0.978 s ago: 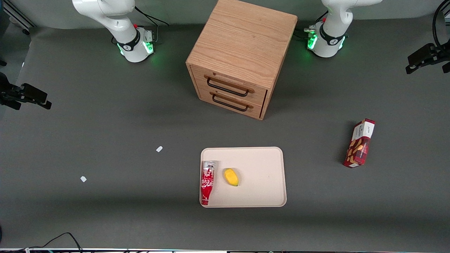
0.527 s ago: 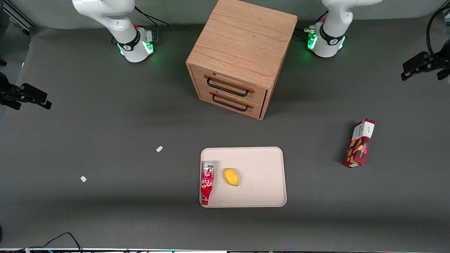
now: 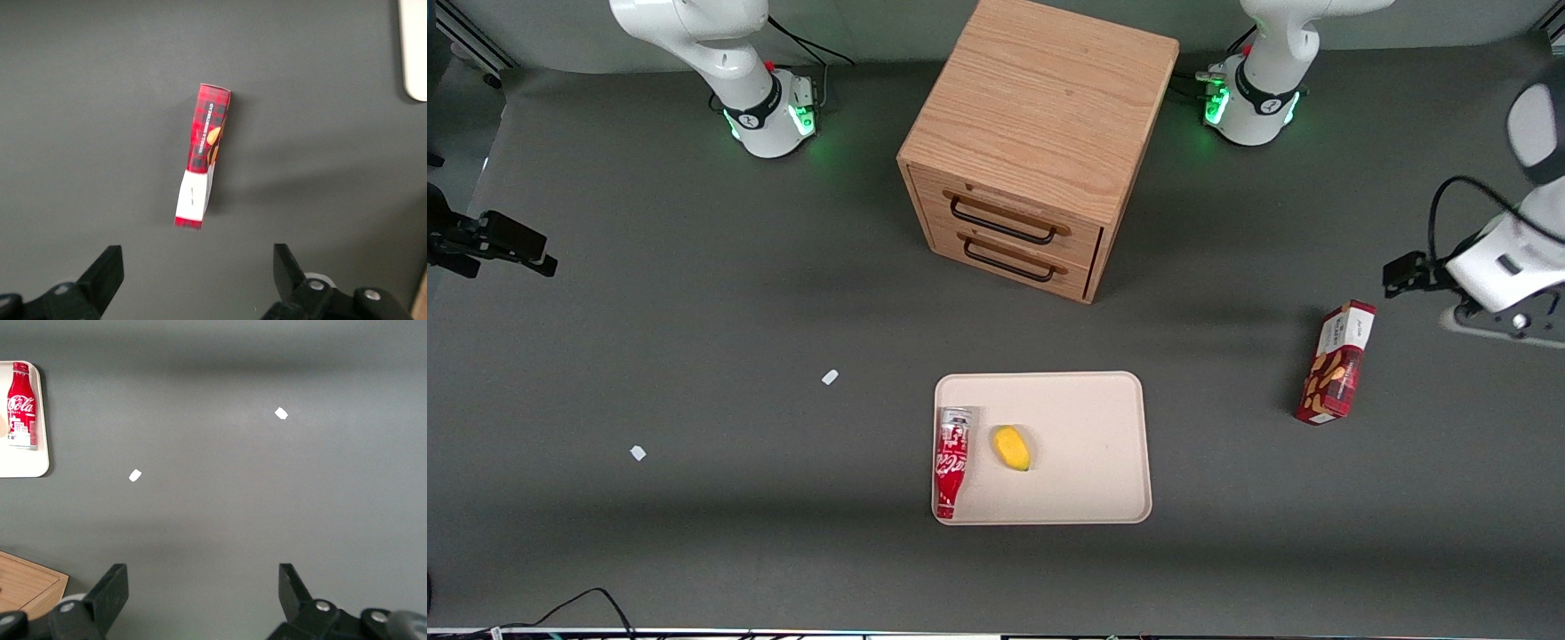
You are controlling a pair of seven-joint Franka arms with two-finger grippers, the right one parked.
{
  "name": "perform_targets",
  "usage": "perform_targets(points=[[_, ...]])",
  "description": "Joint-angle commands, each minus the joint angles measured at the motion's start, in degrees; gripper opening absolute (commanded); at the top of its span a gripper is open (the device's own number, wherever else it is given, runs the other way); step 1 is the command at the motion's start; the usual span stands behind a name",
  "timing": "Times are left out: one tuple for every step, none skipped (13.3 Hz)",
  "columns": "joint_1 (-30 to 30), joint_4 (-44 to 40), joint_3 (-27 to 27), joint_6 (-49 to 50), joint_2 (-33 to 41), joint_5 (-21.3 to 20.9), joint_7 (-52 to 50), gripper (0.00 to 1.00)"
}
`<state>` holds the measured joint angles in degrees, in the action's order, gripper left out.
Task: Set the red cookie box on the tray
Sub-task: 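Move the open left gripper down over the red cookie box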
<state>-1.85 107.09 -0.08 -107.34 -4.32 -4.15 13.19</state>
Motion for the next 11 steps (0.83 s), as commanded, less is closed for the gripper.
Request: perform_targets(points=[[0.1,4.7,1.1,-8.6,-2.9,-0.9,3.5,1.0],[0.1,7.1,2.1,-13.8,-4.2,-0.9,4.3,1.0],[0.1,9.9,2.3,-19.3,-5.0,-0.8,5.1,1.0],[0.1,12.2,2.3,-24.0,-6.2,-0.7,5.1,1.0],[0.1,13.7,2.3,-27.7,-7.8,-0.2,5.1,1.0],[0.1,14.5,2.3,-30.2,-9.1,-0.2,5.2,1.0],[0.3,14.8,2.5,-31.6,-10.5,-0.2,5.2,1.0],[0.4,14.8,2.7,-32.7,-11.8,-0.2,5.2,1.0],[0.7,14.8,2.8,-33.6,-12.9,-0.2,5.2,1.0],[1.0,14.9,3.0,-34.6,-14.0,-0.2,5.2,1.0],[1.0,14.9,3.1,-35.4,-14.9,-0.2,5.2,1.0]])
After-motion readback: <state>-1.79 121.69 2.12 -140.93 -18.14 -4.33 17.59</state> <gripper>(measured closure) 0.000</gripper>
